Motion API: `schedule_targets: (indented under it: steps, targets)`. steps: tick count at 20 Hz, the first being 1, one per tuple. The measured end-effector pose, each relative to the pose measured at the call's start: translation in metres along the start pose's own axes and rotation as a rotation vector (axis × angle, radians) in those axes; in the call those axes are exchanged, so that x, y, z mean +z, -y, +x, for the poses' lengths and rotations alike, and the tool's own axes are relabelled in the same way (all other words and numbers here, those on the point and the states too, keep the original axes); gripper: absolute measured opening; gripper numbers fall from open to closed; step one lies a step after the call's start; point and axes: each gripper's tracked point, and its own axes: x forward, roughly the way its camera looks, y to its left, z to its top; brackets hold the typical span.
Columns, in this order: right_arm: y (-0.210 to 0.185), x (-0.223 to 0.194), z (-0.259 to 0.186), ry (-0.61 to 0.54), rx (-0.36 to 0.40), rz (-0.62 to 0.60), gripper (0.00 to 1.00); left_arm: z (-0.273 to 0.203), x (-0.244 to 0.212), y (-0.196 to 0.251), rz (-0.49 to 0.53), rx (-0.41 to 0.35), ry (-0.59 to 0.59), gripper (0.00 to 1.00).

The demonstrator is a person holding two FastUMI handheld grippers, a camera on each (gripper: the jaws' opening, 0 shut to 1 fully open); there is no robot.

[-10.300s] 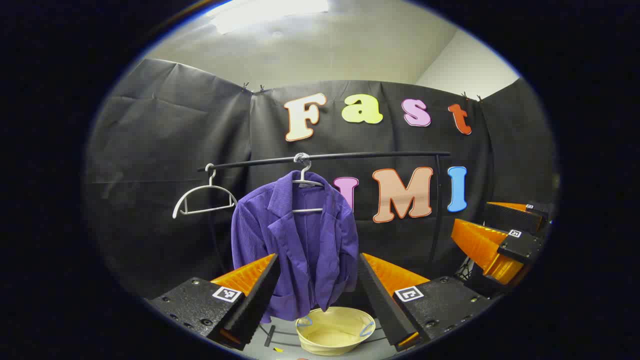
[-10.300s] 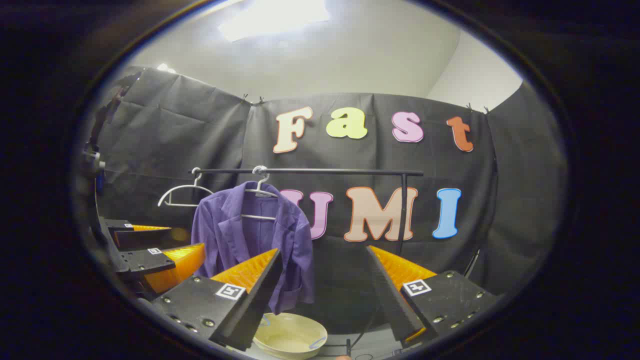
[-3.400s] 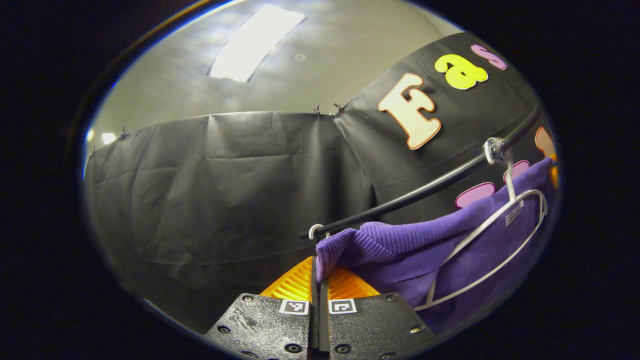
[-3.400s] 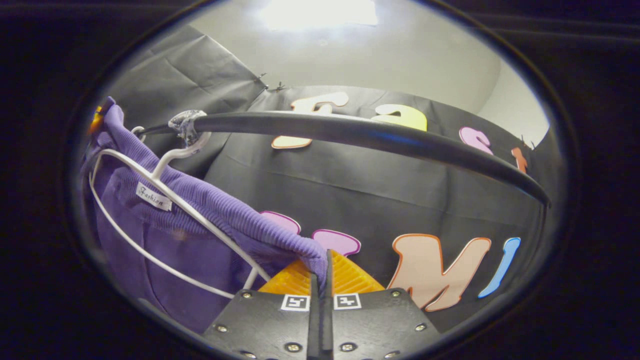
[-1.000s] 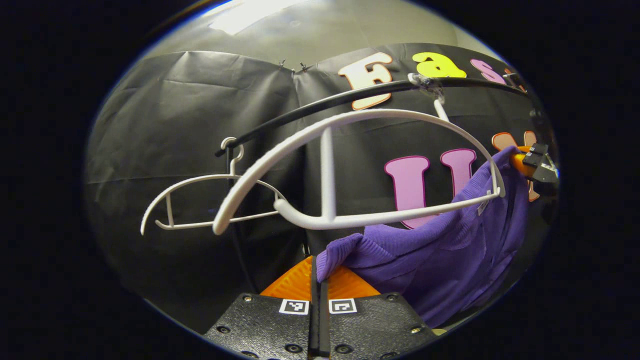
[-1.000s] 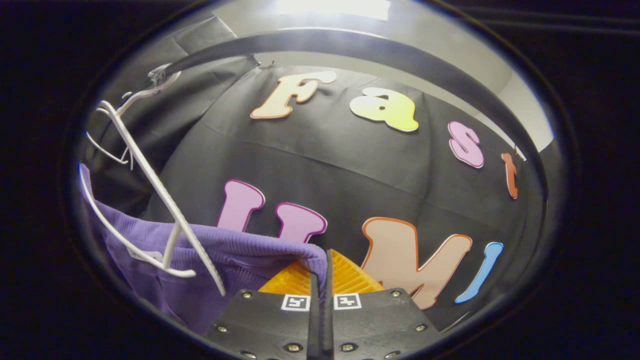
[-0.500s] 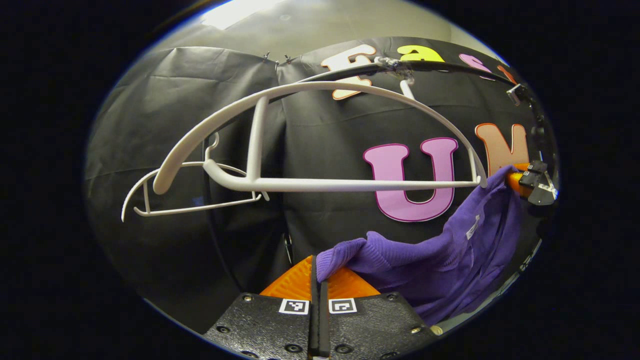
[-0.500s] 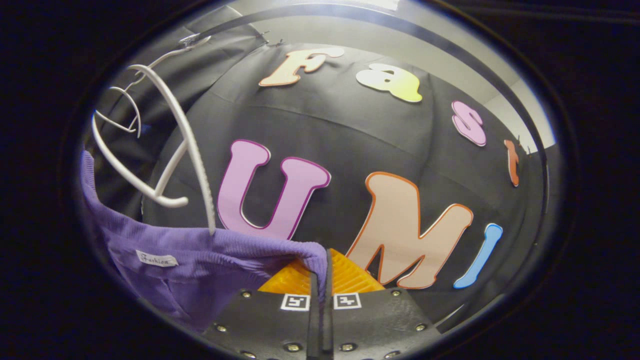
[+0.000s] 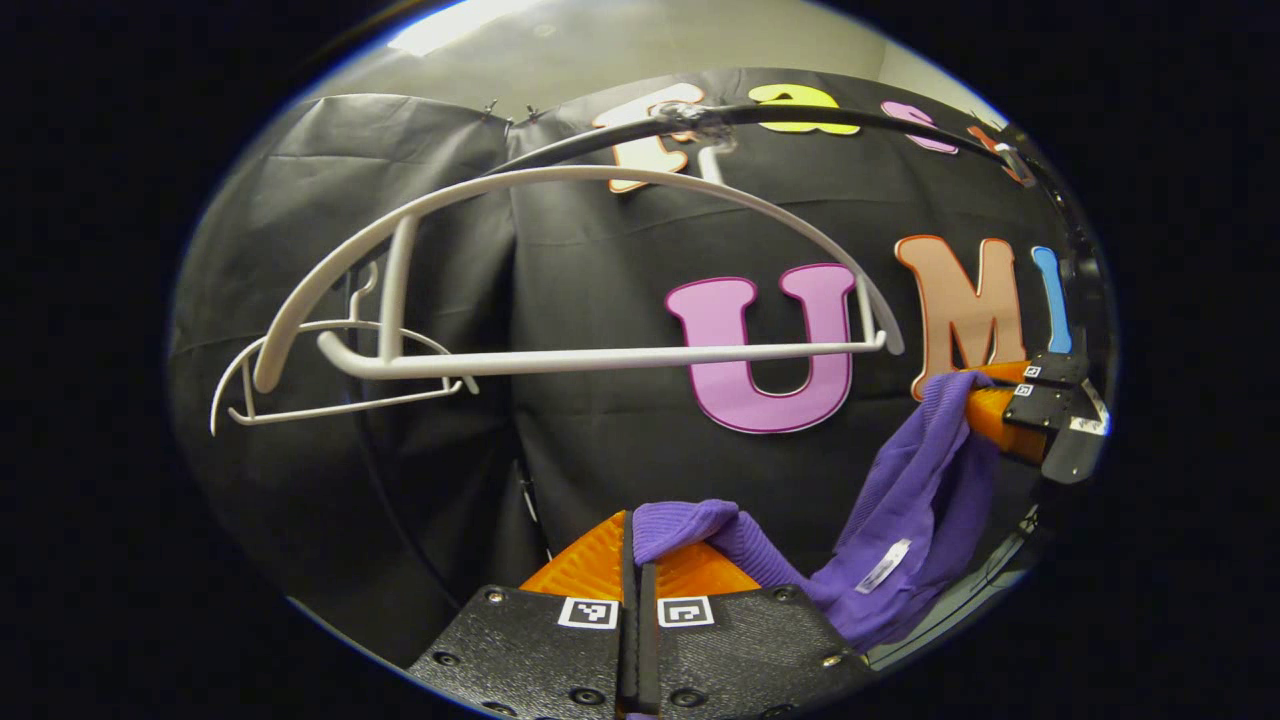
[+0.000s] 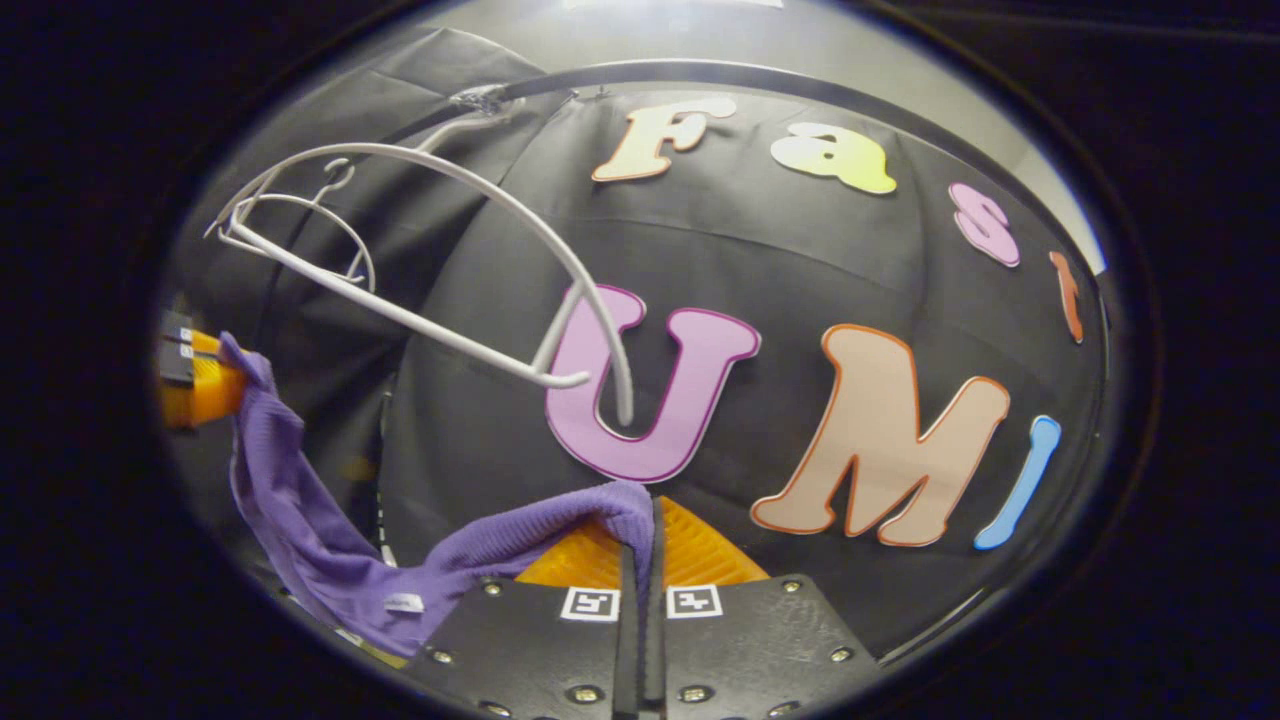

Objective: Grasp the clothes on the hanger with both hands and then place them into the laundry hamper below.

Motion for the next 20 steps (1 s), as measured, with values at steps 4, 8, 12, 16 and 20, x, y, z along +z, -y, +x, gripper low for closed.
schedule_targets:
  steps: [4, 8, 12, 16, 20]
  targets:
    - [-0.034, -0.01, -0.015, -0.058, 0.092, 0.11, 0.03, 0.005, -0.006, 0.03, -0.03, -0.066, -0.029, 0.0]
    - [-0.053, -0.027, -0.026, -0.112, 0.137, 0.139, 0.03, 0.008, -0.024, 0.051, -0.091, -0.097, -0.103, 0.0]
    - [-0.064, -0.054, -0.035, -0.196, 0.17, 0.172, 0.03, 0.009, -0.055, 0.068, -0.144, -0.122, -0.198, 0.0]
    - [-0.069, -0.09, -0.043, -0.295, 0.188, 0.187, 0.03, 0.002, -0.089, 0.084, -0.174, -0.149, -0.307, 0.01]
    - [-0.067, -0.12, -0.05, -0.376, 0.195, 0.196, 0.03, -0.009, -0.114, 0.098, -0.211, -0.186, -0.389, 0.01]
